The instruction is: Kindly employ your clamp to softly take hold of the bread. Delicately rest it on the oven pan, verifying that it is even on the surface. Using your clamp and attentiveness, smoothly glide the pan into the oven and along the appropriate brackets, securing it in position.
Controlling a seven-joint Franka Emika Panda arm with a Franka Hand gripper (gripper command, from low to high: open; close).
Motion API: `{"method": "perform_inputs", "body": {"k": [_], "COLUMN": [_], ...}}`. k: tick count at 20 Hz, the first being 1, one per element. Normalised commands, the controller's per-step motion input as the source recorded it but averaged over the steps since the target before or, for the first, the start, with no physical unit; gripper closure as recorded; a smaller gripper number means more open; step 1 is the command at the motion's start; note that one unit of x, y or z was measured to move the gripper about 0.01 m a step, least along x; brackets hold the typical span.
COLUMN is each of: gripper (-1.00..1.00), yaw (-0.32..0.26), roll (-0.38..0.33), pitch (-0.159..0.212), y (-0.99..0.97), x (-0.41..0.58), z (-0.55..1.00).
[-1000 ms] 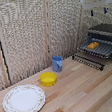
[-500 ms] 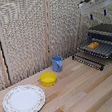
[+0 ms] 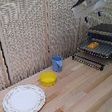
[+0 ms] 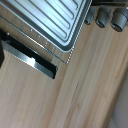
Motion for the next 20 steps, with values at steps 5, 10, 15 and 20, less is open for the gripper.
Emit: {"method": "perform_inputs", "body": {"k": [5, 10, 15, 20], "gripper": [-1.00, -1.00, -1.00, -1.00], "yaw": [0.231, 0.244, 0.250, 0.239], "roll": [-0.268, -0.283, -0.291, -0.282], "pitch": [0.175, 0.155, 0.140, 0.158], "y": [0.04, 0.00, 0.00, 0.00], "x": [-0.102, -0.107, -0.086, -0.094], "z": [-0.08, -0.14, -0.19, -0.14]}}
